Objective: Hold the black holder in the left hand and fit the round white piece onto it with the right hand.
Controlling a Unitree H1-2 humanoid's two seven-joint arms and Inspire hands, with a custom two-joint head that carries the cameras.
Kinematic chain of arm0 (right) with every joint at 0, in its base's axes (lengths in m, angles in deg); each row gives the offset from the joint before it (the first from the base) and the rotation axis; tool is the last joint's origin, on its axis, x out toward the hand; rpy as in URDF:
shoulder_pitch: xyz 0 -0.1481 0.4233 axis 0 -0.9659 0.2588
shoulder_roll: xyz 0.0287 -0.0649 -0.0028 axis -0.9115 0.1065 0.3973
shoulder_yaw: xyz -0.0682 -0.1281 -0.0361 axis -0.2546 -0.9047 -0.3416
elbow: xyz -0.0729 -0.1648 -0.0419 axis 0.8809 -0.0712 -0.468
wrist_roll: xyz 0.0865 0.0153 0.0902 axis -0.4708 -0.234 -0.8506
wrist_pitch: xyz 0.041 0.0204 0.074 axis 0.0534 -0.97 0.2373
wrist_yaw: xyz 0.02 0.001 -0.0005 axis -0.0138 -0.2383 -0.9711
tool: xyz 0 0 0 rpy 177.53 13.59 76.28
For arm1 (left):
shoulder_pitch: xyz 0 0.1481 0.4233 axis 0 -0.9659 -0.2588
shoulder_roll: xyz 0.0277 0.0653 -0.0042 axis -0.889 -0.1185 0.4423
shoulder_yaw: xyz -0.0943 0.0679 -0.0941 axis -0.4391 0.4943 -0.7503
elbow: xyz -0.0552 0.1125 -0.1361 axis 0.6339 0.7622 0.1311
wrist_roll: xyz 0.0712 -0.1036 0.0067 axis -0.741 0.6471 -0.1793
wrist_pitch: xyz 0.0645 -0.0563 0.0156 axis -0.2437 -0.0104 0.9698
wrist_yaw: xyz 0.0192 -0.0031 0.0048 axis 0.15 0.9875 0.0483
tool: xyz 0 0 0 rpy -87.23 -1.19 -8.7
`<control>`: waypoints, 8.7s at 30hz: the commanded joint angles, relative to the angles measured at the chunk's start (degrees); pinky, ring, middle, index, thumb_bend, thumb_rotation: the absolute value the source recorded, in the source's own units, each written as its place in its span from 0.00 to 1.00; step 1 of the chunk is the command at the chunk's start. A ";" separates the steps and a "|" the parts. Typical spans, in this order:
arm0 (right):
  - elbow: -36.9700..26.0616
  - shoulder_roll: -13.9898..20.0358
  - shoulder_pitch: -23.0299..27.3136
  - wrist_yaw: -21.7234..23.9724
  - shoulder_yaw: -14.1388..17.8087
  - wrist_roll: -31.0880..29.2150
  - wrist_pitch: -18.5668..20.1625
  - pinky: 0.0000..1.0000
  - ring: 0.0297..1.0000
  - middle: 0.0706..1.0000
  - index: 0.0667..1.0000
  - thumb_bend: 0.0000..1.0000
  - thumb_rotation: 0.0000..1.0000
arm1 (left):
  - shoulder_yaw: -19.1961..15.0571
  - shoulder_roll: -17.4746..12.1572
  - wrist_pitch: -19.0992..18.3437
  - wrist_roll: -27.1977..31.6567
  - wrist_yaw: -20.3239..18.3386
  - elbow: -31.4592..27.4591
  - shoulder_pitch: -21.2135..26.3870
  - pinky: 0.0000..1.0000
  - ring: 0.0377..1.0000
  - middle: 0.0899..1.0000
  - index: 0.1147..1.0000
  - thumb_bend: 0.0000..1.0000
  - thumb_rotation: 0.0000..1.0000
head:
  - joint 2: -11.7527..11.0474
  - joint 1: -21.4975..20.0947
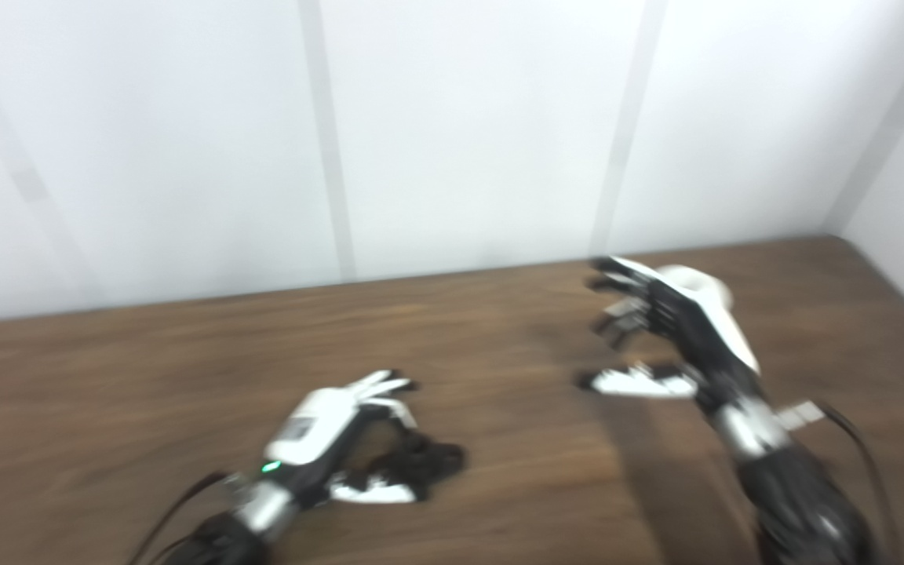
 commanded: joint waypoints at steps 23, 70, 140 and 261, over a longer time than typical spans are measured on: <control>19.20 22.23 11.46 3.90 3.83 10.44 9.64 0.73 0.92 1.00 1.00 0.98 0.42 | 1.60 -3.06 2.40 -1.46 -4.77 3.05 -5.43 0.86 0.90 0.83 0.41 0.52 0.05 | -3.70 -5.44; 35.06 9.53 17.21 -2.25 -9.71 11.96 10.18 0.78 0.93 0.98 0.99 1.00 0.45 | 0.74 -3.01 -1.05 -2.62 -6.58 -1.37 -7.23 0.85 0.92 0.83 0.41 0.52 0.05 | -2.22 -4.34; -1.04 1.16 10.44 5.32 -21.60 16.48 -0.11 0.60 0.71 0.72 0.44 0.52 0.13 | 0.32 0.11 -3.29 -5.46 -5.81 -1.00 -6.67 0.86 0.93 0.85 0.41 0.52 0.06 | 3.81 10.84; 12.06 1.44 17.11 19.86 -27.80 18.99 -10.77 0.58 0.71 0.72 0.44 0.52 0.14 | 1.22 2.09 -7.45 -4.86 -7.78 -4.49 -6.83 0.88 0.94 0.86 0.41 0.52 0.06 | 8.81 16.65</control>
